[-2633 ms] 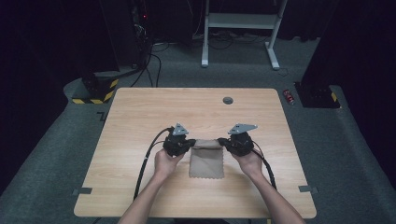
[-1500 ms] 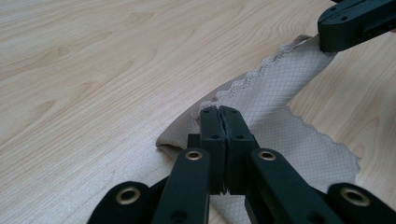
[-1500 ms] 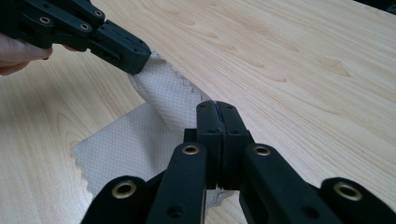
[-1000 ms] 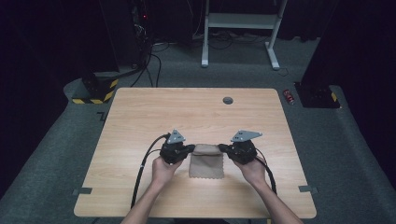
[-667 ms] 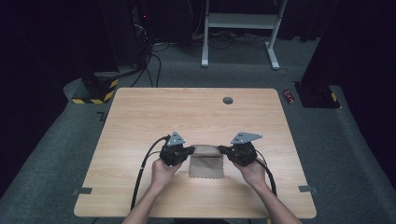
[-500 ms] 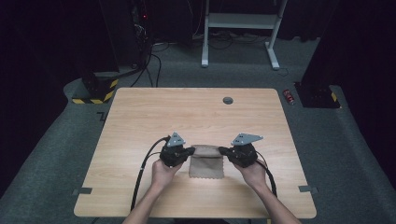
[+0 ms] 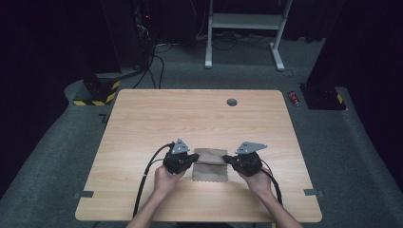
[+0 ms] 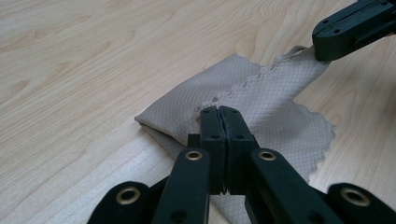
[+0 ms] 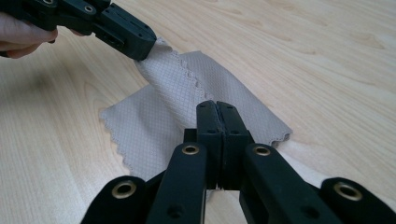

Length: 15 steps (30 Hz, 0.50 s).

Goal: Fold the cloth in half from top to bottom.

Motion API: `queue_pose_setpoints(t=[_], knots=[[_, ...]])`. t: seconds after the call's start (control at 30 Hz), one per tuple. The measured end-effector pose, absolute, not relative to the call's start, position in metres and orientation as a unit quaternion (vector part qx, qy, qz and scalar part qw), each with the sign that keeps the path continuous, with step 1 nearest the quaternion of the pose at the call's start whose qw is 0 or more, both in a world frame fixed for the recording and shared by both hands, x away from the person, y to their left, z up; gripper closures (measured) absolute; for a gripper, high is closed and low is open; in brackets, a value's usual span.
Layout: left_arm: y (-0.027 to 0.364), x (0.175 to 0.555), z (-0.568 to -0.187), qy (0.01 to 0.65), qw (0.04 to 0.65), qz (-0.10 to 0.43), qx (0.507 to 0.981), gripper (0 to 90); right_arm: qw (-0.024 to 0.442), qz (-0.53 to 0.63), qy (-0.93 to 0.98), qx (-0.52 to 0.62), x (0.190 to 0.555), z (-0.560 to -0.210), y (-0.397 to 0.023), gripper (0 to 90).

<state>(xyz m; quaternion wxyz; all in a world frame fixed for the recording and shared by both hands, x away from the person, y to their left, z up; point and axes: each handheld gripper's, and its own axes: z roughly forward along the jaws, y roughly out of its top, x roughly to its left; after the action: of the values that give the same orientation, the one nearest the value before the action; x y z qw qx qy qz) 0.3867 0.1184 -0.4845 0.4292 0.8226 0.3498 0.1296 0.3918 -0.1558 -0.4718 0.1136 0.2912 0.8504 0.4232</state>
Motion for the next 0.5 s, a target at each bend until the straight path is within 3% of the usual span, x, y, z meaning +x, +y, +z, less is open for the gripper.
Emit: queue_pose_setpoints(t=[0.5], knots=[[0.121,0.376,-0.495,0.348,0.421,0.128,0.828,88.6,0.104,0.419,0.856,0.285,0.381,-0.485,-0.153,88.8]])
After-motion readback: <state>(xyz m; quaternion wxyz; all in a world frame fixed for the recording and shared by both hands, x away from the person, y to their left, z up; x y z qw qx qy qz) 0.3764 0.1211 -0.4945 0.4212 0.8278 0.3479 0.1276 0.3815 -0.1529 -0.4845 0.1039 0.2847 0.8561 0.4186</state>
